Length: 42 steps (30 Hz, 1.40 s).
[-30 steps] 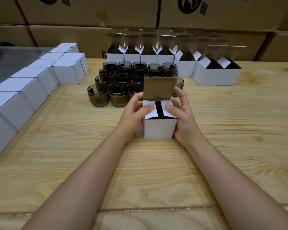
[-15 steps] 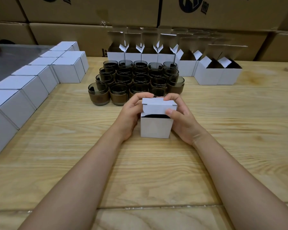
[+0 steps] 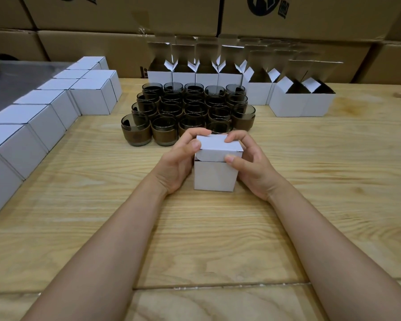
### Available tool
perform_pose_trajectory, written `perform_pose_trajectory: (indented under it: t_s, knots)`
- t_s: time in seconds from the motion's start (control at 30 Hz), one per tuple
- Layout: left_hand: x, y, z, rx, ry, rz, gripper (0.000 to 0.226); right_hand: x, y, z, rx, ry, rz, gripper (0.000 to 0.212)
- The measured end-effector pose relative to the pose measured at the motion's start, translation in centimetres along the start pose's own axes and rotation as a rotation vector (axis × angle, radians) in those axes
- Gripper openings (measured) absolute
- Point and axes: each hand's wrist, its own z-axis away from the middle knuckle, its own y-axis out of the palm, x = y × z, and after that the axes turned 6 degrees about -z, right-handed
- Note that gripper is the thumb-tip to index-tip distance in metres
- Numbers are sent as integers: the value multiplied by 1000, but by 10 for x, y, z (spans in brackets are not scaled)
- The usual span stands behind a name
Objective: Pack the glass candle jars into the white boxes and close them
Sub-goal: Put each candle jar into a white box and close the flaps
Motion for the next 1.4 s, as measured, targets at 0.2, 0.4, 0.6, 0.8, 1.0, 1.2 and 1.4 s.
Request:
perform_pose_trajectory:
  t_s: [0.2,0.4,0.6,0.8,1.0,1.2,1.4]
  knots:
    - [3,-2,-1,-2,10,38,50,1,-4,0,49,29,31,29]
    - [3,-2,-1,-3,-1,62,55,0,-3,-1,10,25,12,28]
    - [2,-2,0,52,1,9,72,-1,-2,-2,-2,13,-12,26]
    - [2,-2,2,51,8,6,60,1,-3,-1,25,25,-1,29]
    - [1,-4,2,112,-9,34,73,6,-4,0,69,119,-15,48]
    - [0,-2,1,61,-33,28,52,4,-6,-1,20,108,7,14]
    - [-4,0,3,39,-98,49,48,6,-4,-2,64,133,28,16]
